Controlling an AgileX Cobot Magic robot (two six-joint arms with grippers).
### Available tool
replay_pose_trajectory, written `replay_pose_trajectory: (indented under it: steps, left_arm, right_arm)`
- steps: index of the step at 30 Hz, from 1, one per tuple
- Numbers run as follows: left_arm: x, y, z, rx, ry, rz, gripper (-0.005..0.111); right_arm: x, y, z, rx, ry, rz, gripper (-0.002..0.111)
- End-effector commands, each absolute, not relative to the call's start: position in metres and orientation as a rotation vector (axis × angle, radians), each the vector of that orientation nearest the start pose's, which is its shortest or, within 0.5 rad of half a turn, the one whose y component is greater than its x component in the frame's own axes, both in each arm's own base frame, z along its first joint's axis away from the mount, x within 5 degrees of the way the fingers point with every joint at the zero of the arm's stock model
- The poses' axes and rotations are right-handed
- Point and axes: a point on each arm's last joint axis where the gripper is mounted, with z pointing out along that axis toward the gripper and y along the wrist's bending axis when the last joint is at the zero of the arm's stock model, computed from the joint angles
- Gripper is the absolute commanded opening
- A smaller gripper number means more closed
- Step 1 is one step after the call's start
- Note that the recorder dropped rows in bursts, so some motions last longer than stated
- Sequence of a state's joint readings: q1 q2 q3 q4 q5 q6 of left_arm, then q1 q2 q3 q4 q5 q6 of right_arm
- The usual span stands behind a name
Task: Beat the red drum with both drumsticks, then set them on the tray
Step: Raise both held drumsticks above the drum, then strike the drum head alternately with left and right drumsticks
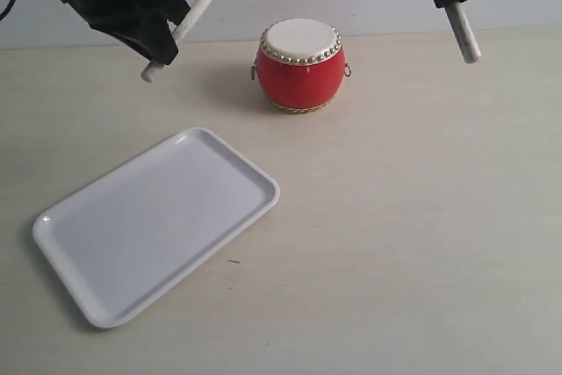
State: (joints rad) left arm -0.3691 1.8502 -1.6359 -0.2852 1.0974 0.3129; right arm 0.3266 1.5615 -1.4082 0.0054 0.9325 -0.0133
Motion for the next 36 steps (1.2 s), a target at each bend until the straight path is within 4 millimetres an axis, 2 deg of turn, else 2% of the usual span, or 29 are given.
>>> replay_pose_trajectory:
  steps: [1, 4, 11, 18, 20, 23, 26, 28, 36]
  left_arm:
    - [0.365, -0.169, 0.281, 0.683, 2.58, -0.459, 0.0]
    - [0.37, -0.168, 0.272, 0.648, 2.532, -0.424, 0.0]
    - [0.374, -0.168, 0.271, 0.632, 2.507, -0.413, 0.0]
    - [0.375, -0.187, 0.247, 0.764, 2.599, -0.409, 0.0]
    - [0.381, -0.192, 0.246, 0.79, 2.632, -0.403, 0.0]
    - [0.391, -0.197, 0.247, 0.817, 2.679, -0.402, 0.0]
    - [0.398, -0.202, 0.248, 0.847, 2.727, -0.414, 0.0]
    - [0.402, -0.205, 0.25, 0.855, 2.755, -0.425, 0.0]
    - [0.413, -0.21, 0.241, 0.807, 2.8, -0.439, 0.0]
  right_arm:
    - [0.332, 0.112, 0.318, -0.43, 2.568, 0.123, 0.0]
    - [0.344, 0.115, 0.299, -0.44, 2.599, 0.106, 0.0]
    - [0.364, 0.122, 0.265, -0.446, 2.631, 0.1, 0.0]
    - [0.377, 0.128, 0.231, -0.524, 2.699, 0.096, 0.0]
    - [0.381, 0.132, 0.233, -0.537, 2.74, 0.131, 0.0]
    - [0.389, 0.138, 0.247, -0.594, 2.779, 0.163, 0.0]
    - [0.4, 0.141, 0.262, -0.612, 2.779, 0.15, 0.0]
    - [0.406, 0.141, 0.265, -0.629, 2.796, 0.119, 0.0]
    - [0.42, 0.145, 0.238, -0.688, 2.878, 0.102, 0.0]
